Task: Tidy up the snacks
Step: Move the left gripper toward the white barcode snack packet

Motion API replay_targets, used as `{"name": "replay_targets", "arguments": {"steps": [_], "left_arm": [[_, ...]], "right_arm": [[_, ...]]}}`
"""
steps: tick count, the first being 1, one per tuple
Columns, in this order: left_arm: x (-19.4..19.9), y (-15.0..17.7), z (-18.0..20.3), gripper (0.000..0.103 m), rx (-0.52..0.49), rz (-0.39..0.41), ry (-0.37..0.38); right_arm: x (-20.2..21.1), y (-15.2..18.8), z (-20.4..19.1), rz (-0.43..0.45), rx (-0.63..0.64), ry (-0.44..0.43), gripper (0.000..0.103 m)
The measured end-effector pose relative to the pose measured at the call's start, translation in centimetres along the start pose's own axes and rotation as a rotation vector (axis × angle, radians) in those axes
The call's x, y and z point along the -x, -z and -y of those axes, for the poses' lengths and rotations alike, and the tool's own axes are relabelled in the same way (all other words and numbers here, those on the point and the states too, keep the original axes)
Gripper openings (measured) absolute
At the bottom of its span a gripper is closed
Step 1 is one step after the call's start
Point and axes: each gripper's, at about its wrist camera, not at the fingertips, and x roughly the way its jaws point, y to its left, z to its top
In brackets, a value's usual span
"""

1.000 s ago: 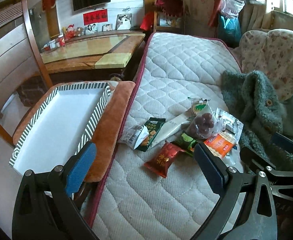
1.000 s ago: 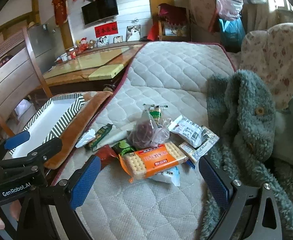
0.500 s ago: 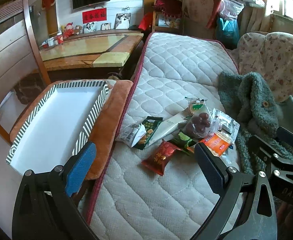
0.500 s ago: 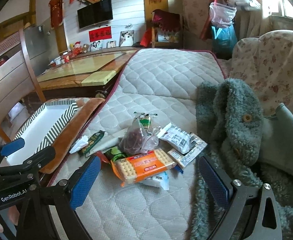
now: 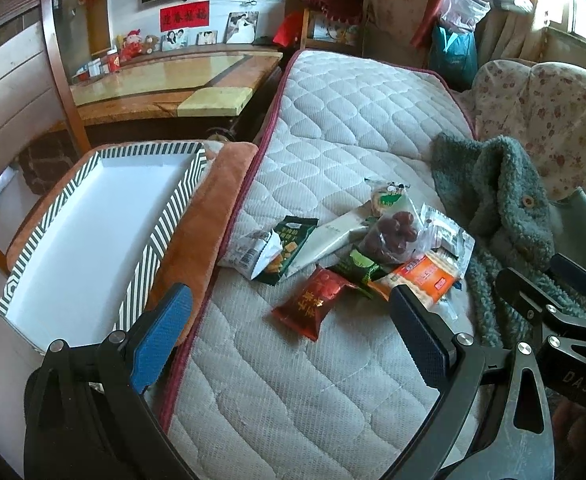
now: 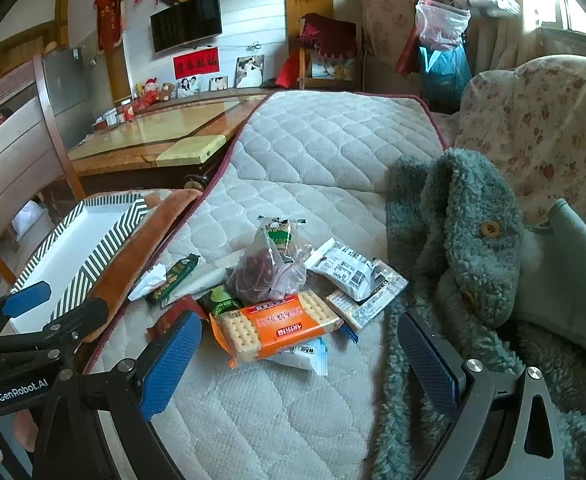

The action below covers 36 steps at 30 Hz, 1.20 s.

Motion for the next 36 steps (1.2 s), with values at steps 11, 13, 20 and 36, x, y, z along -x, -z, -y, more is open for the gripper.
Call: {"name": "replay_targets", "arguments": {"steps": [11,13,20,36], "left_arm": [[-1.0,0.2,-0.4,0.099,0.004,-0.023,0.010],[-1.5,0.3,-0.5,0.100,0.006,-0.036,0.020],[-4.6,0.2,-1.4,0.099,0.020,-0.127,0.084],[-13.2,-4.2,-4.0,0.099,-0.021,-0.282,0.170]], "right_arm": [[-1.1,0.5,0.1,-0.029,0.007,0.011,0.099],[-1.4,0.7,0.2,-0.038,0.008,0.014,0.099],[-3.2,1.5,1.6,-0.094,-0.016,0.014,0.099],[-6.3,2.6,3.2,-0.173,-0.046,-0.010,0.099]]}}
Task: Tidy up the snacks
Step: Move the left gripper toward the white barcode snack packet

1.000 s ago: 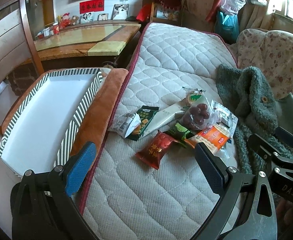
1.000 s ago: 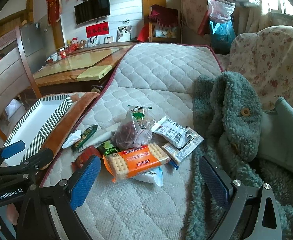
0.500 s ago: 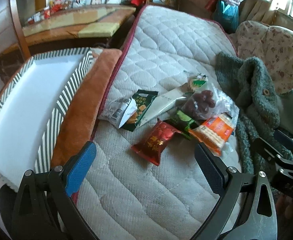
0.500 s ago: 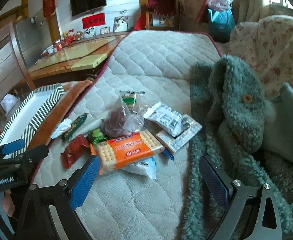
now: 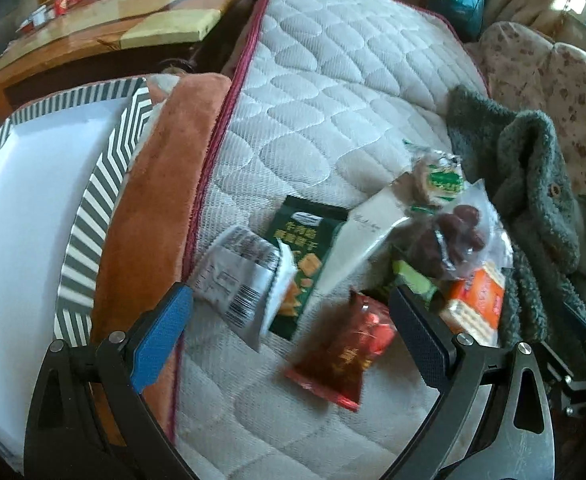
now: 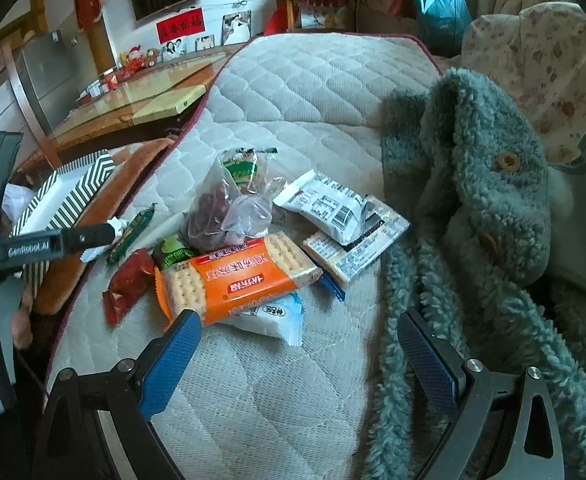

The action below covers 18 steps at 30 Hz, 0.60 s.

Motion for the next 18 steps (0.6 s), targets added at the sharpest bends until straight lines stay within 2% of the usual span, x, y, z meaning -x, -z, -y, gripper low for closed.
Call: {"name": "replay_targets", "arguments": {"steps": [7,9,13,15,18], "left_arm": [[-1.5,0.0,-1.5,0.092,-0.059,-0.056,-0.010],[-2.0,-0.2,-1.9,0.087,-0.044,-0.064,-0.003],[-2.4,-0.4,-2.1,0.086,-0.018,-0.061,0.000],[-2.5,-0.6,-2.4,0.081,0.022,-0.060,0.009],[-2.6,-1.2,-3.2,0.080,0.091,-0.050,0.014]], "right_arm": [[-1.0,0.0,0.5,-0.022,-0.029,-0.024,0.099],[-1.2,0.0,0.4,-0.026,-0.025,-0.025,0.099],[-1.5,0.1,0.2,-0.033,-0.015,-0.026,0.099],[-1.6,0.1,0.2,-0.036,-0.016,-0.028,0.099],[-1.9,0.3,0.2,-0.047,-0.015,-0.031,0.099]]}}
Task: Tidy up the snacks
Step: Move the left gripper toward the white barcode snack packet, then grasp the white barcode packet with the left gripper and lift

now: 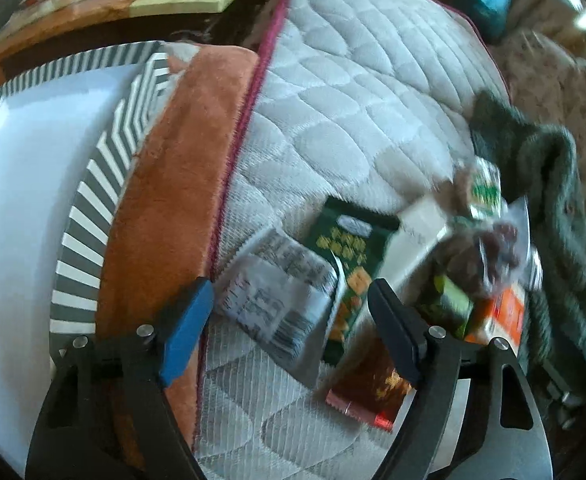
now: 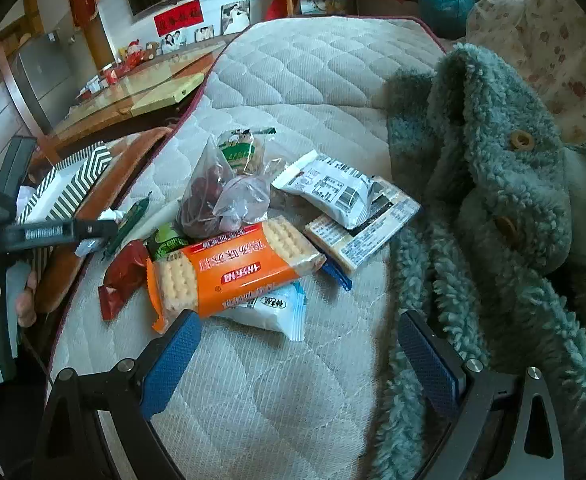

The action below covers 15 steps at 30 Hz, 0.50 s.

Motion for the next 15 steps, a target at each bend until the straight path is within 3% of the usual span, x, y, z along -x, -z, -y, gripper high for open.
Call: {"name": "replay_targets", "arguments": {"steps": [8,10,12,15], "left_arm": [[-1.0,-0.5,0.5,0.080,0.019,-0.033,-0.029],[-1.4,-0.4,0.9,0.077,0.012,-0.043,-0.009],[-1.3,0.0,1.4,0.066,-0.009,-0.045,0.022],[-1.1,1.5,3.0,0.062,-0.113,-0.101,0.105]], "right_arm": [[-0.3,0.1,-0.1,-0.011,0.001,-0.007,0.099],[-0.4,0.2,0.0,-0.018,-0.001,-0.009,0.099],[-0.5,0.2,0.0,-0.022,0.000,-0.010,0.099],[-0.7,0.2,0.1,-0.029,0.002,-0.008,0.099]]}}
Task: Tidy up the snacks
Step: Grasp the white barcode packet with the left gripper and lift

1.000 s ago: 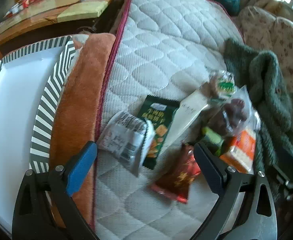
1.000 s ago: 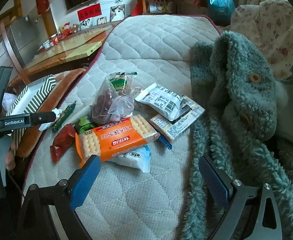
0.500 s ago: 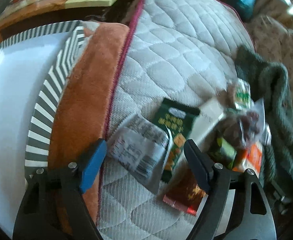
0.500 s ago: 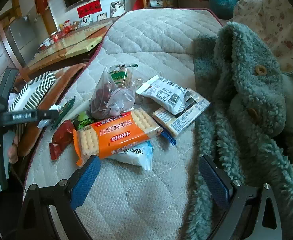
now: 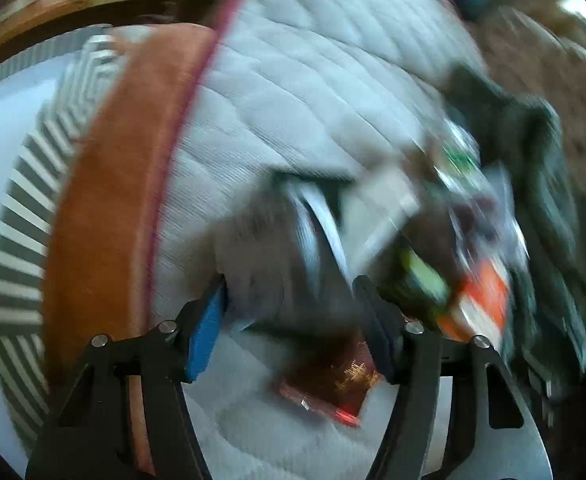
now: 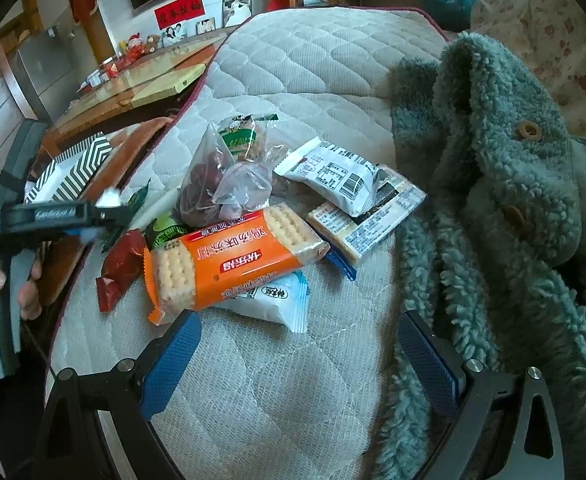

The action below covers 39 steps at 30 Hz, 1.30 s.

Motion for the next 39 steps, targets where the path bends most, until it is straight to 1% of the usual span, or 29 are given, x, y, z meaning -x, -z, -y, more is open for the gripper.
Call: {"name": "replay_targets", "arguments": {"steps": [1,2,4,6,8,10,13,15,16,18,20,22,24,29,34,36,39], "left_arm": [[0.1,0.6,0.6,0.062,-0.044,-0.019,0.010],[0.2,1.1,1.0,0.062,-0.076,-0.027,0.003],[0.9,1.6,1.2,0.062,-0.093,-0.006,-0.042],[1.8,1.4,0.5,0.062,-0.053,0.031,-0.041],[2.4,0.7,-0.5,0.062,0.018,0.065,-0.055],[2.5,-0.2,-1.2,0.062,0.070,0.073,-0.074],[2.0,-1.6,-1.6,0.062,0.123,0.068,-0.065],[2.0,-2.1,-1.1,0.062,0.099,0.079,-0.058],[2.0,-2.3,-0.6,0.062,0.061,0.078,-0.050],[1.7,-2.3,0.4,0.064,-0.043,0.042,-0.039],[1.3,-2.4,1.1,0.064,-0.143,0.020,-0.068],[0.8,-2.5,1.1,0.064,-0.194,0.000,-0.098],[0.3,-2.9,0.4,0.064,-0.187,-0.009,-0.102],[-0.2,-4.2,-0.4,0.064,-0.157,0.000,-0.109],[0.5,-5.4,-0.4,0.064,-0.161,0.047,-0.083],[0.4,-5.9,-0.6,0.064,-0.137,0.048,-0.088],[-0.5,-6.6,-1.0,0.064,-0.101,0.035,-0.117]], "right_arm": [[-0.1,0.0,0.1,-0.001,-0.001,0.000,0.099],[-0.1,0.0,0.1,-0.001,-0.004,-0.001,0.099],[-0.1,0.0,0.2,-0.001,-0.010,-0.002,0.099],[-0.1,0.0,0.3,-0.004,-0.015,-0.006,0.099],[-0.1,0.0,0.1,-0.002,-0.012,-0.008,0.099],[-0.1,0.0,0.0,-0.005,-0.006,-0.009,0.099],[-0.2,0.1,-0.1,-0.007,-0.001,-0.010,0.099],[-0.2,0.1,-0.1,-0.011,-0.002,-0.014,0.099],[-0.3,0.1,-0.1,-0.013,-0.002,-0.015,0.099],[-0.4,0.2,-0.1,-0.015,-0.002,-0.014,0.099],[-0.5,0.2,0.1,-0.014,-0.011,-0.018,0.099],[-0.6,0.2,0.2,-0.016,-0.021,-0.025,0.099],[-0.6,0.2,0.1,-0.018,-0.021,-0.029,0.099],[-0.7,0.2,-0.4,-0.021,0.001,-0.029,0.099],[-1.2,0.3,-0.6,-0.038,0.007,-0.035,0.099],[-1.5,0.4,-0.5,-0.044,0.003,-0.037,0.099],[-1.7,0.5,-0.6,-0.054,0.008,-0.042,0.099]]}}
